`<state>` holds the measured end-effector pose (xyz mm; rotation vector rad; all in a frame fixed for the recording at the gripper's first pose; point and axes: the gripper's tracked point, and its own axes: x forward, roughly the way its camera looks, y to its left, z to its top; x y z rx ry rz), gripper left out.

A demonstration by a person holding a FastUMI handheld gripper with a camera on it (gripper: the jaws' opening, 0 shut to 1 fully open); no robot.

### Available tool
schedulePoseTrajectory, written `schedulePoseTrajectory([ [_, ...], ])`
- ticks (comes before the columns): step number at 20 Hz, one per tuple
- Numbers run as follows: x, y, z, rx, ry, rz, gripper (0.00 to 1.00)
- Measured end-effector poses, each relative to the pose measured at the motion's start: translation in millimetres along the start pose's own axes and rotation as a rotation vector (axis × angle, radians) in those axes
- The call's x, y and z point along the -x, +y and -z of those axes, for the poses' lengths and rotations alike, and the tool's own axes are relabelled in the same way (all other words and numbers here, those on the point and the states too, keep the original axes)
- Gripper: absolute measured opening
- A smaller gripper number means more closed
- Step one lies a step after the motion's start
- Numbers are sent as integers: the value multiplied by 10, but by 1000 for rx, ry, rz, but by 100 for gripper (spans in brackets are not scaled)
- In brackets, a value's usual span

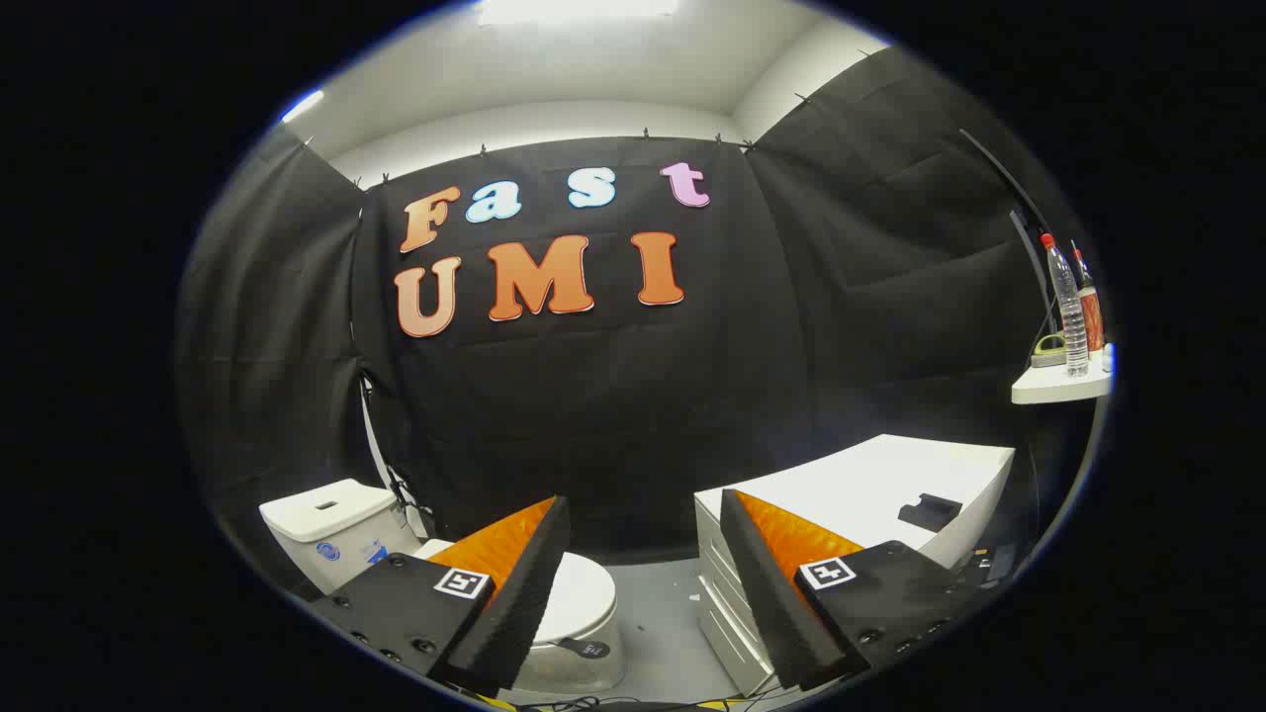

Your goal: Open the toilet lid.

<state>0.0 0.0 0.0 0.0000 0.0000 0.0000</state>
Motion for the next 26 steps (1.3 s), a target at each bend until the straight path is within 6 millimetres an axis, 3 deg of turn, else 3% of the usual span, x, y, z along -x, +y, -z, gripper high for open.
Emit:
schedulePoseTrajectory([
  [26,-10,-30,53,-16,22,7,98],
])
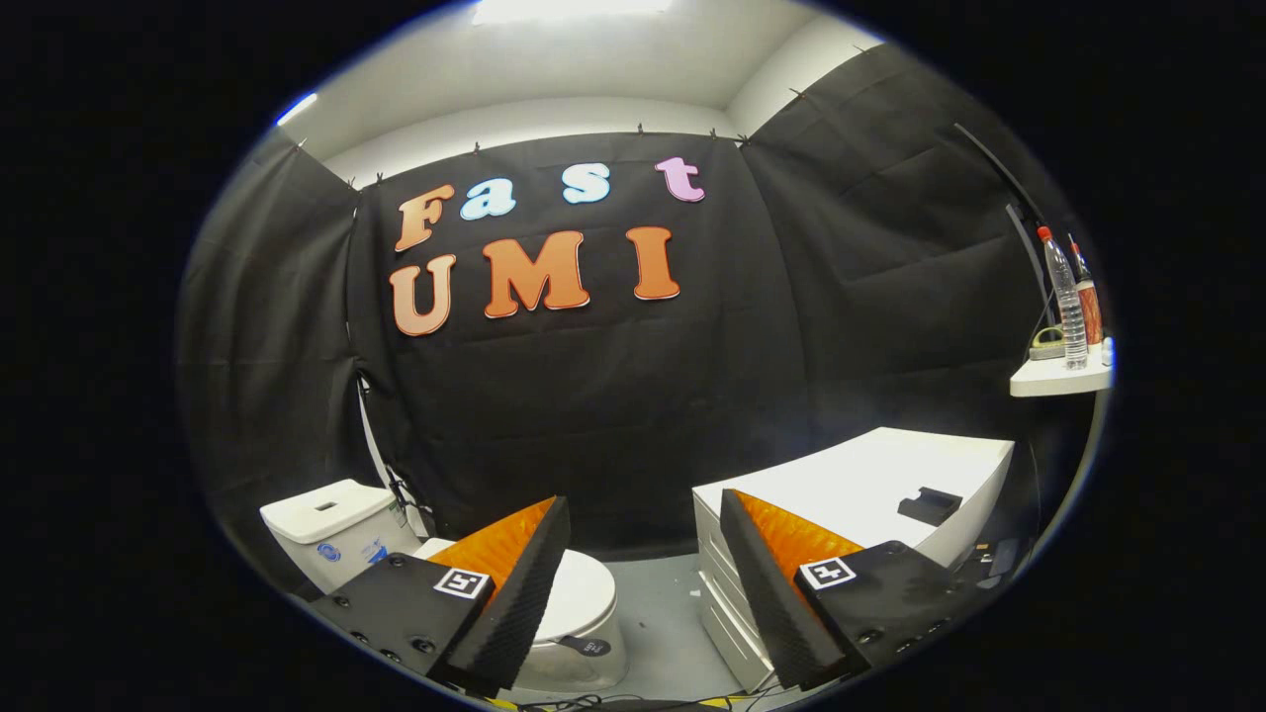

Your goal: Open the toilet lid.

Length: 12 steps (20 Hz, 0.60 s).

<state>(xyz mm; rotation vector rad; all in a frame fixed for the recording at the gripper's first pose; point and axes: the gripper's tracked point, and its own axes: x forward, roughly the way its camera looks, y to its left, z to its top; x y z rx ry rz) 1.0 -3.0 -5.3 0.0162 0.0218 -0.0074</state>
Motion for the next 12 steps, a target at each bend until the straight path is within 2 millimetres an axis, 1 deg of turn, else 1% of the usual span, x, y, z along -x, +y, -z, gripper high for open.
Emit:
schedulePoseTrajectory([
  [8,-4,-38,10,-9,4,11,98],
  [11,0,-33,-37,0,-7,14,98],
  [12,-28,-68,-116,8,-30,25,98],
])
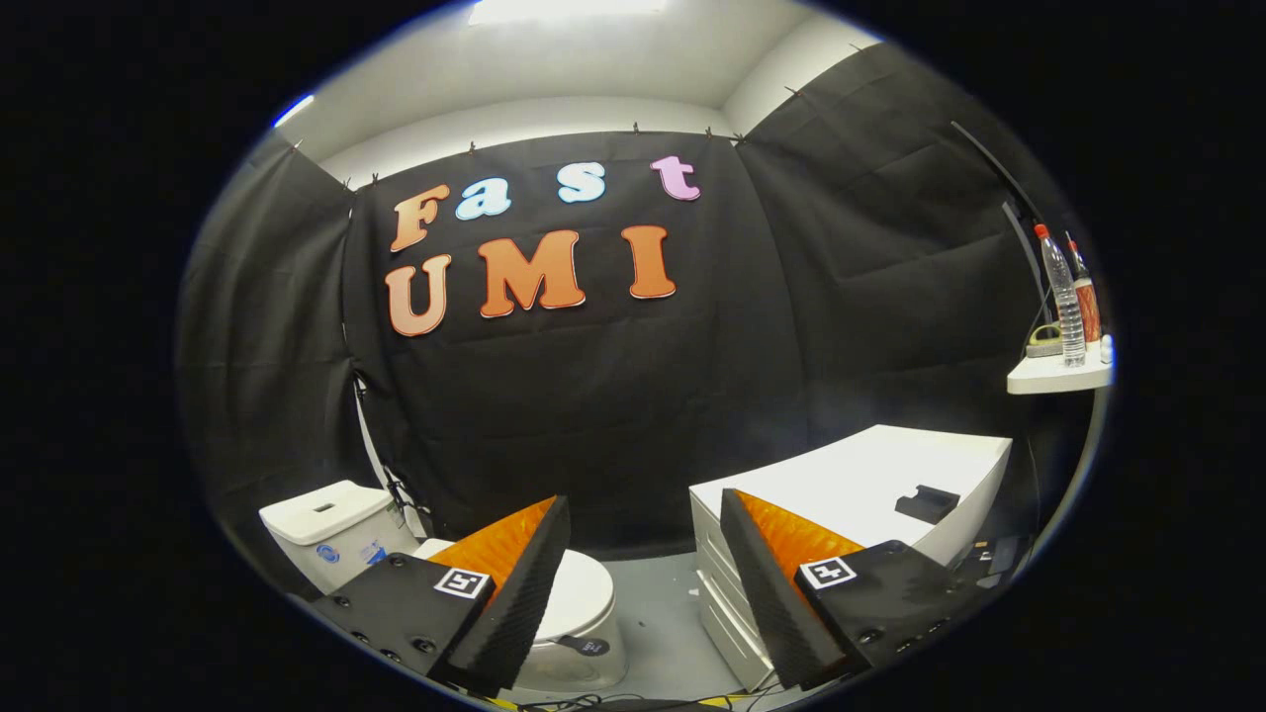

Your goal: Open the toilet lid.

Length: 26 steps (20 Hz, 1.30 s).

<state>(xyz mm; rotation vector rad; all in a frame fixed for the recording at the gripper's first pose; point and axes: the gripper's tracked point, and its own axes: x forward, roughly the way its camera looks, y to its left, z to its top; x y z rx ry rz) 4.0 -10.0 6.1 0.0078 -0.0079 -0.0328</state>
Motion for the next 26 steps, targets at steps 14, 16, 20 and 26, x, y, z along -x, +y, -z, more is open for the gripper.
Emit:
schedulePoseTrajectory([
  [14,-910,638,394,-150,7,39,98],
  [16,-981,686,754,-136,59,17,98],
  [20,-1010,628,1553,-124,180,-25,98],
  [26,-856,407,2951,-261,520,-12,98],
])
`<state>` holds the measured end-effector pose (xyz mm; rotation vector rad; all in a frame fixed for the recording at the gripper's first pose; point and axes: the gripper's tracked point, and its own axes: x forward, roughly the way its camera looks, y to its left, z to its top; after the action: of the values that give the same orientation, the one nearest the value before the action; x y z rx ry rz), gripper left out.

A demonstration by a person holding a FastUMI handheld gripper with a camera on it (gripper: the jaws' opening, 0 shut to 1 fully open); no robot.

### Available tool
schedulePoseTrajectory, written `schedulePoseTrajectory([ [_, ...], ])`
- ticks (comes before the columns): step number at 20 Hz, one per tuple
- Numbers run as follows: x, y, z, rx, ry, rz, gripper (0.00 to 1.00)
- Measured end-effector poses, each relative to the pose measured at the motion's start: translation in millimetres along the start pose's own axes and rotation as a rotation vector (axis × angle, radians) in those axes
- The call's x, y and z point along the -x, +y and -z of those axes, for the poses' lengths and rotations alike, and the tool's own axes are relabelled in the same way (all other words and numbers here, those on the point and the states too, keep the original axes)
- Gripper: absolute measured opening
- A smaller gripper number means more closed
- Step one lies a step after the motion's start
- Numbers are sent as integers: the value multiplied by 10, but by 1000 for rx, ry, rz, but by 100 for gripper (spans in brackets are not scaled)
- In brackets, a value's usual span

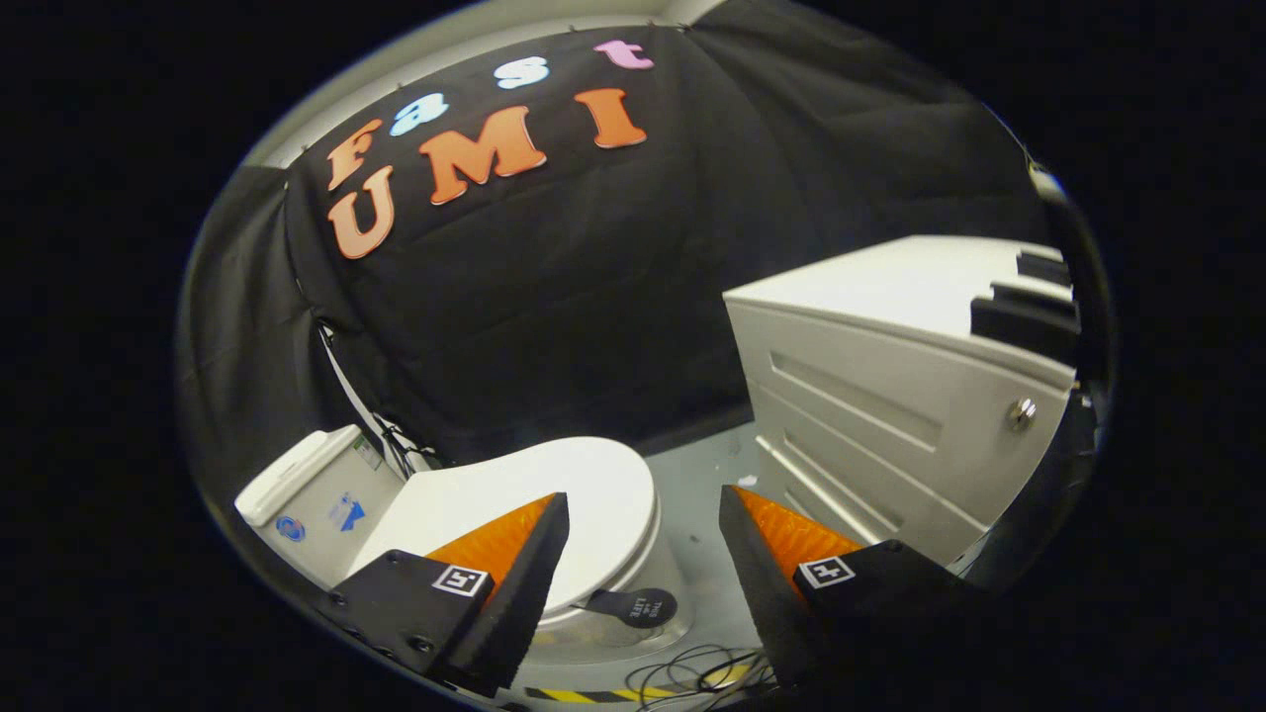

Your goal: Open the toilet lid.

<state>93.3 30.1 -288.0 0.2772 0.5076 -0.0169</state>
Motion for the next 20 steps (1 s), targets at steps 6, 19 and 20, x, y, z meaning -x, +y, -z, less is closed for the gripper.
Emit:
schedulePoseTrajectory([
  [6,-93,-113,551,-316,282,-17,97],
  [19,-341,-19,1094,-603,476,-73,68],
  [20,-346,-29,1083,-622,471,-78,68],
])
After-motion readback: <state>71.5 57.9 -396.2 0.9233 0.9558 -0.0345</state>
